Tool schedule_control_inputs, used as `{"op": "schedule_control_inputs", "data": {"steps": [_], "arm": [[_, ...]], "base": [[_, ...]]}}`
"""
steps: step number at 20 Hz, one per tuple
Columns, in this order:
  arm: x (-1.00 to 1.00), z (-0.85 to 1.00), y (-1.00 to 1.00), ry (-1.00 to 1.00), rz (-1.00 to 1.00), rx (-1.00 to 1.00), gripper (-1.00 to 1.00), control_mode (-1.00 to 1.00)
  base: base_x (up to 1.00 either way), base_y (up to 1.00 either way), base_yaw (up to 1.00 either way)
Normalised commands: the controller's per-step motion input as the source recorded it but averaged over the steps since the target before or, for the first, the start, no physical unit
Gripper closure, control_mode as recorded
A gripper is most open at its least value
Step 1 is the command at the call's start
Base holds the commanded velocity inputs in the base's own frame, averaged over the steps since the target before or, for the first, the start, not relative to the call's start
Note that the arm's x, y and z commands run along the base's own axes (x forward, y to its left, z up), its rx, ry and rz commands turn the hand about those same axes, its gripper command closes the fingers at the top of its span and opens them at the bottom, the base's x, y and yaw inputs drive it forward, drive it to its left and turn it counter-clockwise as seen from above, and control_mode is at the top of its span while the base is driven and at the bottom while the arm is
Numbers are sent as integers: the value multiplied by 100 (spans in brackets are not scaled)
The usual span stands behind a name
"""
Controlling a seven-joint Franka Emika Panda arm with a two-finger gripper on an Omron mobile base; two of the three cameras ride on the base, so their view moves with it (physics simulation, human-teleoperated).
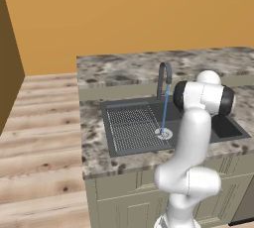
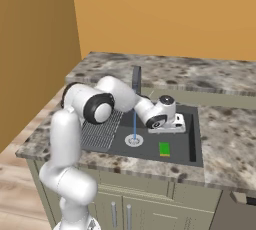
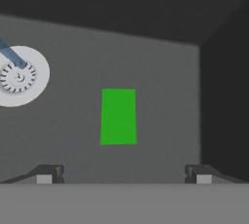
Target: Soak the sponge with water for a few seconds and then drop it inside the sink.
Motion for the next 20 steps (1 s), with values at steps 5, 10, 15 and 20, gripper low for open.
{"op": "schedule_control_inputs", "data": {"steps": [5,10,15,20], "arm": [[-21,42,33,0,0,-5,-100,-100],[-32,52,48,0,-3,-12,-100,-100],[-30,68,47,-2,-6,-9,-100,-100],[-12,76,28,-1,-7,-6,-100,-100]], "base": [[0,0,0],[0,0,0],[0,0,0],[0,0,0]]}}
